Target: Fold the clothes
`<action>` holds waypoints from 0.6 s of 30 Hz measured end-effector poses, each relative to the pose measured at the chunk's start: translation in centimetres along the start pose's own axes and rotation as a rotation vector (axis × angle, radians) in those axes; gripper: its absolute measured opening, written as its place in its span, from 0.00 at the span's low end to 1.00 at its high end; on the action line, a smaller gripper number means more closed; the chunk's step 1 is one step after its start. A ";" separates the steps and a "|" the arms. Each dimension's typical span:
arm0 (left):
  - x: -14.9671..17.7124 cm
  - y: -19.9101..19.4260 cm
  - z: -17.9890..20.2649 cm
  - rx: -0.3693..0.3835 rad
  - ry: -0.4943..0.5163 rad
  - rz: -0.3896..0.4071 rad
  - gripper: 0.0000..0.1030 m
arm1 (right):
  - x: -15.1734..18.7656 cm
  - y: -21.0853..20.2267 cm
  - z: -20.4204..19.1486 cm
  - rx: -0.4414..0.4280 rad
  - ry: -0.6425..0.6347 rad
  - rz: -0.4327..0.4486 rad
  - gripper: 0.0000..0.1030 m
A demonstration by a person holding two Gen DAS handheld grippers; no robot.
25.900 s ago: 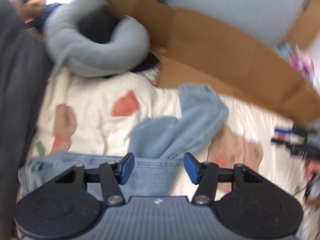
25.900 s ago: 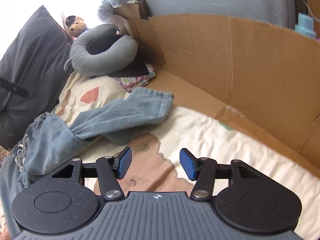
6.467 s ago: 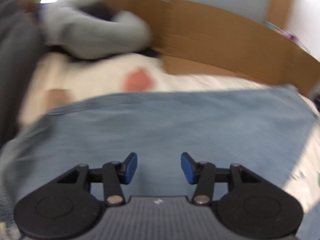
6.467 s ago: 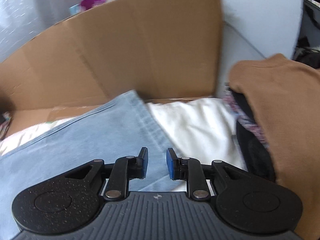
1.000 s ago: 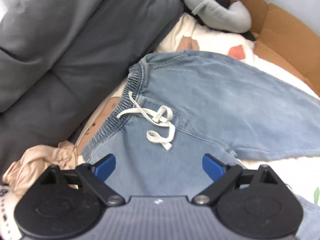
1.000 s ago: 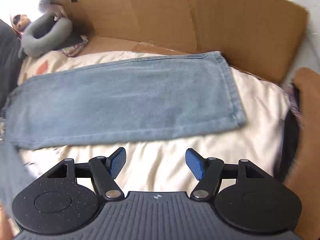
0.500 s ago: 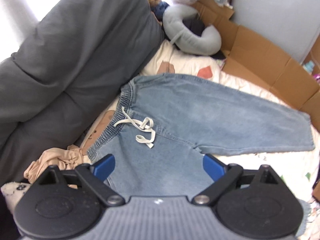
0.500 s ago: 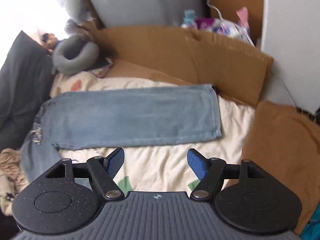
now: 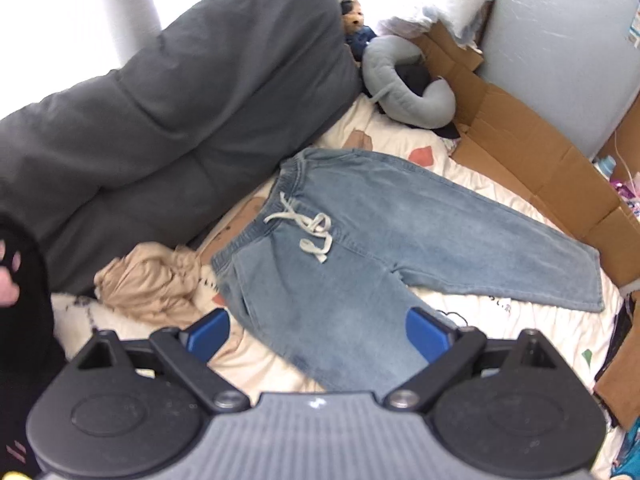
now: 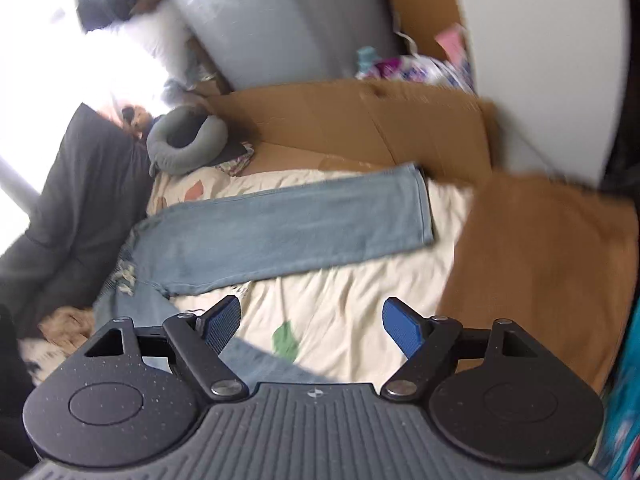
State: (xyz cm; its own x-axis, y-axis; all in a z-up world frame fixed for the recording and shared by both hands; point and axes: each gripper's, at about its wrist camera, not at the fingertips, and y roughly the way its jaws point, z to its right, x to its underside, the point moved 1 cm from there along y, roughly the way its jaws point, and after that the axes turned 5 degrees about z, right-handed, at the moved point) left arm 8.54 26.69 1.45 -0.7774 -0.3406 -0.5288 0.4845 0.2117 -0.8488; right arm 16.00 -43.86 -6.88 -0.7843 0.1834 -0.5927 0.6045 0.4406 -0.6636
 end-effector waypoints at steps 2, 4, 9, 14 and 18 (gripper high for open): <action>0.7 -0.4 -0.7 -0.005 -0.008 -0.005 0.93 | 2.6 -0.4 0.7 0.008 0.040 0.001 0.81; 1.4 -0.6 -1.1 -0.013 -0.023 -0.003 0.93 | 5.0 -0.7 1.0 0.020 0.071 0.008 0.81; 3.6 -0.8 -1.5 0.032 -0.064 0.006 0.93 | 10.0 -1.2 2.1 0.044 0.138 -0.015 0.81; 6.3 0.0 -1.4 0.072 -0.068 0.011 0.93 | 13.2 -1.9 2.9 0.066 0.145 -0.021 0.81; 8.7 1.4 -1.7 0.112 -0.098 0.023 0.93 | 15.0 -1.7 3.1 0.083 0.114 -0.039 0.81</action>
State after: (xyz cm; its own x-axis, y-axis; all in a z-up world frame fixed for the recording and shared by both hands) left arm 1.79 25.58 -4.27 -0.7251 -0.4261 -0.5409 0.5477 0.1193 -0.8281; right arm 3.64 -44.55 -16.09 -0.8155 0.2681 -0.5129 0.5787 0.3762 -0.7236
